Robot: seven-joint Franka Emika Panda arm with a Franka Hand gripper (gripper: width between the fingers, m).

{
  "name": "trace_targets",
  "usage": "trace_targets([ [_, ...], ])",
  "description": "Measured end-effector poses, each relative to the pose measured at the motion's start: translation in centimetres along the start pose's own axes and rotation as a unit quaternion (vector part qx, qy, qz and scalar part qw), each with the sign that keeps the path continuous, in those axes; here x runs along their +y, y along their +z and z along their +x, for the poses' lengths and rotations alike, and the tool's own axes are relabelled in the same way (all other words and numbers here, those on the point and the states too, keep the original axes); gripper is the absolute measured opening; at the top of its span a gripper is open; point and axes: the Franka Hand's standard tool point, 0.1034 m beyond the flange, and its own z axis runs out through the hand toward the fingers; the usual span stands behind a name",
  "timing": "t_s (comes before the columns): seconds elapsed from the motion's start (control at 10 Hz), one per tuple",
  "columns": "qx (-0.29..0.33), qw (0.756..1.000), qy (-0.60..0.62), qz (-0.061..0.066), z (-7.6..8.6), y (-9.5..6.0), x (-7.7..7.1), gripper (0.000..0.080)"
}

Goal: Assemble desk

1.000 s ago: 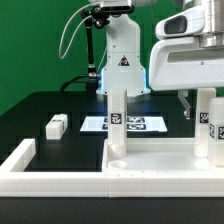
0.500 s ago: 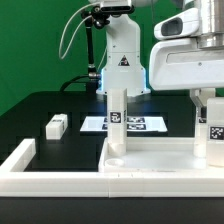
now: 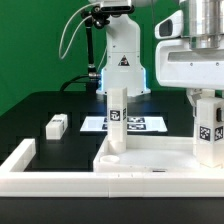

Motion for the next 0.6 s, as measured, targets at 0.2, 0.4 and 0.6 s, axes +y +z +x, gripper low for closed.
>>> trace_targets([
  [0.2, -0.004, 0.989, 0.149, -0.012, -0.5, 0.2, -0.6, 0.0291],
  [0.4, -0.003, 0.962, 0.274, -0.018, -1.6, 0.4, -1.2, 0.0291],
  [0.6, -0.004, 0.948, 0.317, -0.019, -1.7, 0.4, -1.3, 0.0291],
])
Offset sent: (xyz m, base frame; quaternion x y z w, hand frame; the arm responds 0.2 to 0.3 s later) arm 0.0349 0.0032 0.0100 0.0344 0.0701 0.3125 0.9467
